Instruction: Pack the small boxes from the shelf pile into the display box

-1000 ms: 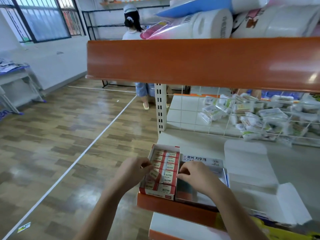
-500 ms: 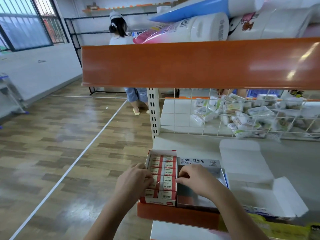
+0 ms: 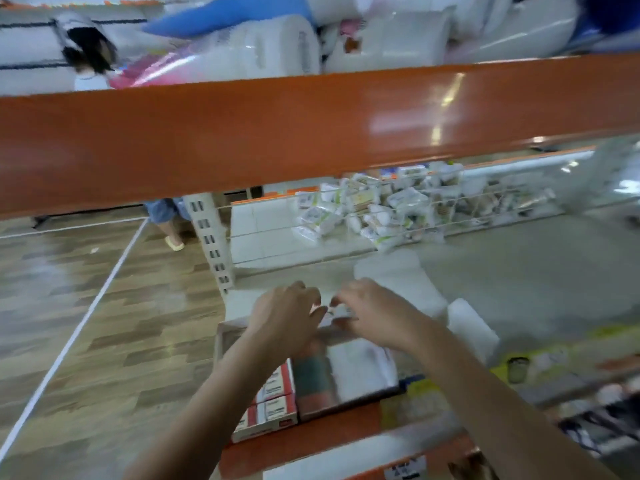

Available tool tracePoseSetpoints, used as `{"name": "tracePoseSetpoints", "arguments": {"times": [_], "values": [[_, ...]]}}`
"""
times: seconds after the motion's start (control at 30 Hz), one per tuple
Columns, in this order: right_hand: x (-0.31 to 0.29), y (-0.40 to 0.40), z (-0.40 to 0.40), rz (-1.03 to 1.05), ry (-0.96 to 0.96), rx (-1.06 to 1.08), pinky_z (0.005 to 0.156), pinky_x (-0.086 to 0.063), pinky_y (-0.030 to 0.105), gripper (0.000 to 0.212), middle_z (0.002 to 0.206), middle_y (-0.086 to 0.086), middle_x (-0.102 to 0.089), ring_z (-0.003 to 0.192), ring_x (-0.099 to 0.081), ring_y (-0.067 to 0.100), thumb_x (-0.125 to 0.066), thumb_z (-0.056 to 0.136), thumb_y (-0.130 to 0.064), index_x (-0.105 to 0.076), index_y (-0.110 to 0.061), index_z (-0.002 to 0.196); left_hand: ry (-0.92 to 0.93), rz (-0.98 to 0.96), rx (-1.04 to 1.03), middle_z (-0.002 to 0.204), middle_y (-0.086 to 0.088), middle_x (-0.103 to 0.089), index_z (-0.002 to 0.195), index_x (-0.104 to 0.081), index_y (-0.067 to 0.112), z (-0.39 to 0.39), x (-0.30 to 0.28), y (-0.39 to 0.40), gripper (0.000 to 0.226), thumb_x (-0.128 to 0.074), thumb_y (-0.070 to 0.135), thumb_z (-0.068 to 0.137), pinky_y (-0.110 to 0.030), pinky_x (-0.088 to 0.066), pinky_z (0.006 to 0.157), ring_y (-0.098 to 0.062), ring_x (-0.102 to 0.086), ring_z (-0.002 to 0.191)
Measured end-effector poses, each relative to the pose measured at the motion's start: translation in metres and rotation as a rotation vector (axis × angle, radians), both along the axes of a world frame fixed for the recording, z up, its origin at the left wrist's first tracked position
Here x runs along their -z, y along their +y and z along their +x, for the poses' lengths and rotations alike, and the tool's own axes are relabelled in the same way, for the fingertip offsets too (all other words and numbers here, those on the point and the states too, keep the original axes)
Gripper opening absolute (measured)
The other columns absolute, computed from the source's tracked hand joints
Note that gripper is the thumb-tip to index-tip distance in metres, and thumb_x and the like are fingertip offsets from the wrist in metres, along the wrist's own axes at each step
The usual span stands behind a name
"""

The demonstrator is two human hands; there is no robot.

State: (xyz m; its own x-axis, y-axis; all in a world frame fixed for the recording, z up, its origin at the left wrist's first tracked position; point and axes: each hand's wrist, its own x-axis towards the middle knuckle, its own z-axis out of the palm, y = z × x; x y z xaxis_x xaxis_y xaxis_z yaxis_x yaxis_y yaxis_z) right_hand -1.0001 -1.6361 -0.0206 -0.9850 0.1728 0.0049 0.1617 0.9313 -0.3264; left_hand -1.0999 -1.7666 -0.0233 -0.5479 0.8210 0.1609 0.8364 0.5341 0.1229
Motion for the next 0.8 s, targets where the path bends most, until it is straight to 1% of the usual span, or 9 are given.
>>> {"name": "tracePoseSetpoints", "arguments": {"times": [0.1,0.17,0.33,0.4,0.47,0.53,0.67,0.8], "values": [[-0.011,0.038,0.022,0.072,0.013,0.107,0.101,-0.039,0.037,0.044,0.131,0.004,-0.05,0.124,-0.038,0.019,-0.056,0.092,-0.033,-0.048,-0.019,0.132,0.021,-0.037,0.103,0.112,0.003,-0.058,0.113,-0.059,0.027,0.006,-0.009,0.048,0.031,-0.044,0.046,0.093,-0.03,-0.044,0.076,-0.019,-0.057,0.101],[-0.015,0.064,0.041,0.094,-0.002,0.179,0.103,-0.038,0.039,0.047,0.135,0.003,-0.047,0.128,-0.035,0.019,-0.054,0.093,-0.035,-0.043,-0.021,0.136,0.043,-0.075,0.167,0.114,0.002,-0.058,0.115,-0.057,0.027,0.017,-0.015,0.082,0.033,-0.043,0.047,0.094,-0.031,-0.045,0.081,-0.019,-0.056,0.105],[-0.017,0.124,0.099,0.192,-0.036,0.329,0.106,-0.034,0.038,0.048,0.141,0.006,-0.041,0.131,-0.034,0.023,-0.05,0.095,-0.032,-0.038,-0.019,0.14,0.079,-0.097,0.35,0.118,0.001,-0.057,0.12,-0.054,0.026,0.066,-0.025,0.164,0.036,-0.042,0.048,0.094,-0.031,-0.042,0.083,-0.02,-0.054,0.109],[-0.016,0.148,0.128,0.199,-0.03,0.398,0.106,-0.033,0.037,0.047,0.141,0.006,-0.04,0.13,-0.035,0.023,-0.05,0.095,-0.031,-0.039,-0.019,0.139,0.092,-0.102,0.407,0.123,-0.002,-0.055,0.124,-0.052,0.024,0.092,-0.027,0.197,0.039,-0.044,0.047,0.094,-0.032,-0.041,0.085,-0.023,-0.052,0.113],[-0.015,0.173,0.159,0.2,-0.025,0.482,0.105,-0.033,0.035,0.046,0.141,0.005,-0.04,0.129,-0.036,0.023,-0.05,0.094,-0.031,-0.04,-0.02,0.138,0.107,-0.108,0.467,0.125,-0.004,-0.053,0.127,-0.05,0.023,0.12,-0.028,0.231,0.042,-0.045,0.047,0.093,-0.033,-0.04,0.086,-0.026,-0.051,0.113],[-0.013,0.201,0.194,0.201,-0.035,0.572,0.104,-0.034,0.034,0.046,0.141,0.004,-0.04,0.129,-0.037,0.023,-0.05,0.094,-0.031,-0.04,-0.021,0.138,0.096,-0.114,0.511,0.125,-0.004,-0.054,0.127,-0.05,0.023,0.152,-0.028,0.265,0.042,-0.045,0.047,0.093,-0.034,-0.04,0.087,-0.025,-0.052,0.112],[-0.005,0.258,0.27,0.176,-0.066,0.717,0.103,-0.033,0.033,0.046,0.139,0.006,-0.041,0.128,-0.038,0.025,-0.05,0.094,-0.031,-0.04,-0.019,0.138,0.077,-0.153,0.574,0.127,-0.003,-0.052,0.127,-0.05,0.025,0.218,-0.018,0.336,0.042,-0.047,0.048,0.091,-0.035,-0.038,0.09,-0.025,-0.048,0.118],[0.003,0.313,0.341,0.155,-0.091,0.805,0.099,-0.039,0.037,0.046,0.136,0.011,-0.044,0.125,-0.042,0.027,-0.051,0.094,-0.028,-0.041,-0.016,0.138,0.062,-0.192,0.63,0.129,-0.006,-0.049,0.127,-0.049,0.023,0.281,-0.006,0.407,0.046,-0.047,0.049,0.09,-0.037,-0.038,0.093,-0.027,-0.044,0.121]]}}
